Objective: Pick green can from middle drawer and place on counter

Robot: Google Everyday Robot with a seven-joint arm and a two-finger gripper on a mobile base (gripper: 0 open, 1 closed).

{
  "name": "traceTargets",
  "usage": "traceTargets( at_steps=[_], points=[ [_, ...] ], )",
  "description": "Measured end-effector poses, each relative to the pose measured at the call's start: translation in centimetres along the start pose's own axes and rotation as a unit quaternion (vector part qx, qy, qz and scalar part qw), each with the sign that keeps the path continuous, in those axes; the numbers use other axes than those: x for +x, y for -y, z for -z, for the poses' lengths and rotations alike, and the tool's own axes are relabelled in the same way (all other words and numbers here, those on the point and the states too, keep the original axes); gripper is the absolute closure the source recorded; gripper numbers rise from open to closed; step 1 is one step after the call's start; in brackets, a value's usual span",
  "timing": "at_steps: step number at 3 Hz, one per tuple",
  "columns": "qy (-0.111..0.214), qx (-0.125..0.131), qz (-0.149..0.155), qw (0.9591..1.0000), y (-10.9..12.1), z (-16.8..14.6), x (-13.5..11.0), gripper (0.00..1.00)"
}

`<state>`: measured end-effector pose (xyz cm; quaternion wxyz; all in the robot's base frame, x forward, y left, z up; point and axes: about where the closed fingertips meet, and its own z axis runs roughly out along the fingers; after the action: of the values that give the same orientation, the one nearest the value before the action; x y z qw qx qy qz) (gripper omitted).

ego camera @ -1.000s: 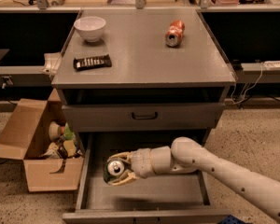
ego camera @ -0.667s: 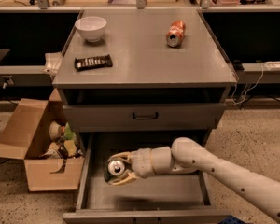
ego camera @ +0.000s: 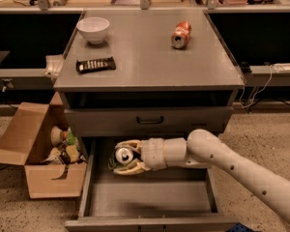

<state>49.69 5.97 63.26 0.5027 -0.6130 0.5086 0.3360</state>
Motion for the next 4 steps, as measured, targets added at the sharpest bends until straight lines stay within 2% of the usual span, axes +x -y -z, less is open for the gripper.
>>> traceTargets(
  at_steps=[1, 2, 3, 4],
  points=[
    [0.031, 0.015, 0.024, 0.9991, 2.0, 2.5, -5.6, 1.00],
    [0.055, 0.042, 0.064, 0.9955, 3.4, 6.0, -11.8, 1.00],
    [0.056, 0.043, 0.063, 0.9955, 3.4, 6.0, -11.9, 1.00],
    [0.061, 0.077, 0.053, 0.9938, 6.1, 8.4, -14.7, 1.00]
  ],
)
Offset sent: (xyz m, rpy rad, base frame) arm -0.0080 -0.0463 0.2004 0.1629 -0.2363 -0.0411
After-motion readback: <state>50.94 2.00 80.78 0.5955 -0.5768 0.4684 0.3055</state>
